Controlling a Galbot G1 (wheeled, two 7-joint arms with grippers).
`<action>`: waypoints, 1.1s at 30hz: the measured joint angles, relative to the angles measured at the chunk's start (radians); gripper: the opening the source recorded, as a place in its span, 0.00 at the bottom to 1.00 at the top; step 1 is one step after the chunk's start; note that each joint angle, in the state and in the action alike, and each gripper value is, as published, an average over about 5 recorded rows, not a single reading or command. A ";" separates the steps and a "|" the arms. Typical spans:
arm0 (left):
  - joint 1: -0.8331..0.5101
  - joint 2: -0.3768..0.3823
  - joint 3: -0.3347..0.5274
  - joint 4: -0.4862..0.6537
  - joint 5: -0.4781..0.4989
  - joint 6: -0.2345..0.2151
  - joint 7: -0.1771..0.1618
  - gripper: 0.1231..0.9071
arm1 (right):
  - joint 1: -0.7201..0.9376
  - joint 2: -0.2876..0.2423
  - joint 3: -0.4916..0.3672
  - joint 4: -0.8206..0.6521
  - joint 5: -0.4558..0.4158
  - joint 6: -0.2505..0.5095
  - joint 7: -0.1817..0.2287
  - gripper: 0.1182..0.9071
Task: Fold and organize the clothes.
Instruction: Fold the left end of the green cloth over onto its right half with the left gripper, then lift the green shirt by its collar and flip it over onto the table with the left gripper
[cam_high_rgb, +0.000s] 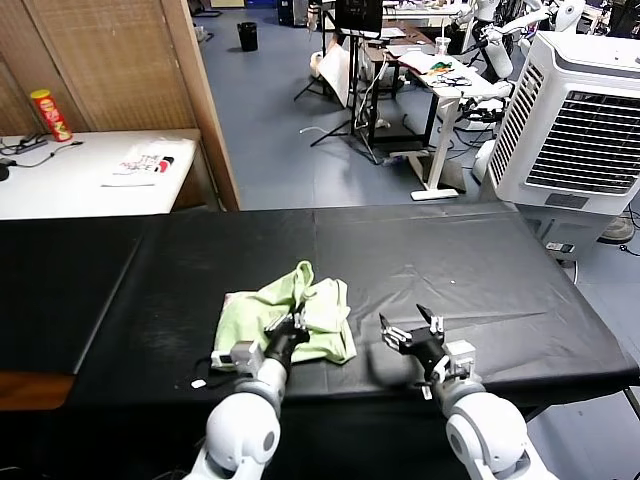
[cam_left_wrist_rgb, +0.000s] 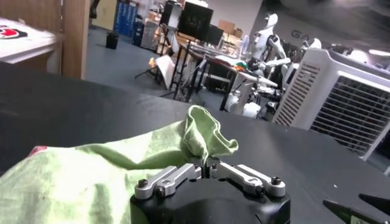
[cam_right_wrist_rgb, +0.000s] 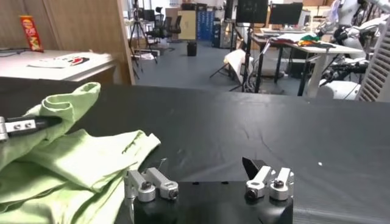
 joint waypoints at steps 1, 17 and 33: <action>0.001 -0.005 0.001 0.005 0.002 -0.004 0.004 0.07 | 0.003 0.000 -0.002 -0.002 0.000 0.000 -0.001 0.86; 0.042 -0.058 -0.071 -0.070 -0.127 -0.036 0.044 0.86 | 0.130 0.008 -0.120 -0.084 0.049 -0.002 -0.060 0.86; 0.116 0.101 -0.392 -0.053 -0.111 -0.094 0.070 0.86 | 0.352 0.090 -0.364 -0.281 -0.235 -0.002 0.022 0.86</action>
